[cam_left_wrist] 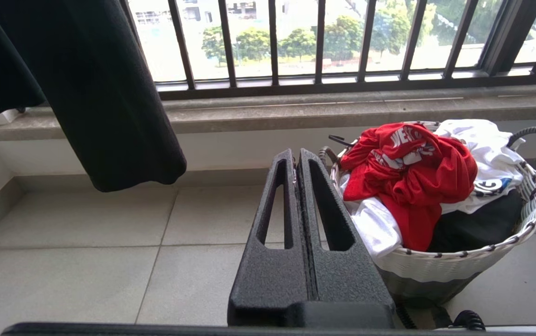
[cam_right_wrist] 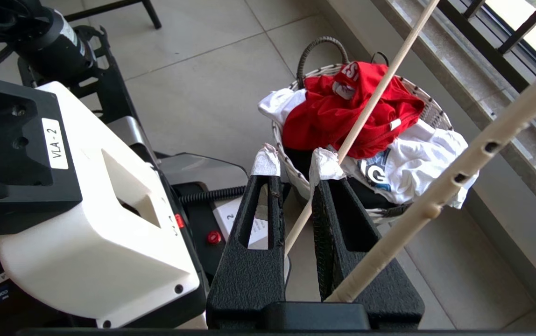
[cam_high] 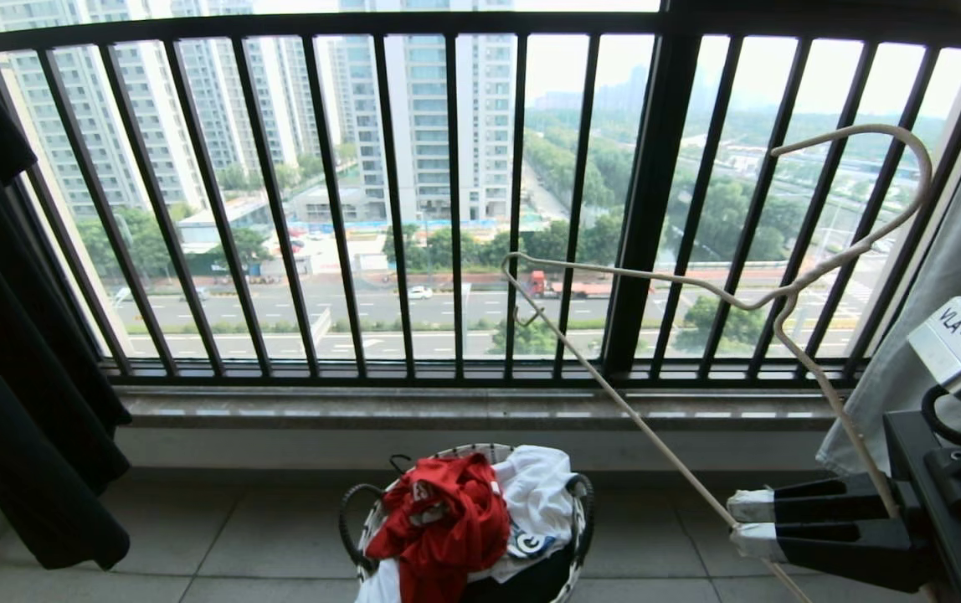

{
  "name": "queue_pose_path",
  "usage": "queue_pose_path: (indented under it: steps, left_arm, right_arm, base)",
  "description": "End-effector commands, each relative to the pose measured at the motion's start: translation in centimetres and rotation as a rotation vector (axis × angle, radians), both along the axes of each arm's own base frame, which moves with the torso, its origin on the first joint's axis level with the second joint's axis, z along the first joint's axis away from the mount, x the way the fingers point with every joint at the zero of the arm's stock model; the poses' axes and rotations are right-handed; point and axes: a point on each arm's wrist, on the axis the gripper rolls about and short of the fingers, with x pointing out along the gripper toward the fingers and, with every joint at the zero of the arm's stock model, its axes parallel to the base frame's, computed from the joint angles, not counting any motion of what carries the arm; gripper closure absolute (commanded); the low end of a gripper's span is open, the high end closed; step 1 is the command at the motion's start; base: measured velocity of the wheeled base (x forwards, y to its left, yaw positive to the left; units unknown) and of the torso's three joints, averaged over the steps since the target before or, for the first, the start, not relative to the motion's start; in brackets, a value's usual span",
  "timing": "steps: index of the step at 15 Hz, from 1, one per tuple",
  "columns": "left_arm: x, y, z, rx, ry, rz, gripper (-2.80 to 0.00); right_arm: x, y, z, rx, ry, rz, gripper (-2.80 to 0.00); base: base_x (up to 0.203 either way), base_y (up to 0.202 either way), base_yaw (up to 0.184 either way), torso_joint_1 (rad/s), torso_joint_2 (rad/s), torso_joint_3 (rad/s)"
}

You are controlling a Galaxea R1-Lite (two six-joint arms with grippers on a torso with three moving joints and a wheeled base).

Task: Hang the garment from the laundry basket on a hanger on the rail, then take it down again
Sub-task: Pick up clothes from the basket

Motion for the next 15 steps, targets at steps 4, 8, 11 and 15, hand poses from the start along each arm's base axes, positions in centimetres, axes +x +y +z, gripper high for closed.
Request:
queue_pose_path:
  steps: [4, 8, 11, 15]
  left_arm:
    - [0.0, 0.0, 0.0, 0.0, 0.001, -0.001, 0.0]
    - [0.0, 0.0, 0.0, 0.003, 0.001, 0.001, 0.0]
    - [0.0, 0.0, 0.0, 0.001, 0.0, 0.012, 0.0]
    - [-0.6, 0.0, 2.3, 0.0, -0.065, 0.016, 0.0]
  right_arm:
    - [0.8, 0.0, -0.5, -0.02, 0.019, -0.031, 0.0]
    - [0.7, -0.1, -0.4, -0.016, 0.013, -0.034, 0.0]
    - [0.4, -0.3, -0.5, -0.015, 0.009, -0.037, 0.0]
    - [0.1, -0.5, -0.3, -0.009, 0.0, -0.037, 0.0]
  base:
    - [0.0, 0.0, 0.0, 0.0, 0.0, 0.0]
    - [0.0, 0.0, 0.0, 0.0, 0.0, 0.0]
    - [0.0, 0.0, 0.0, 0.0, 0.0, 0.0]
    - [0.0, 0.0, 0.0, 0.0, 0.0, 0.0]
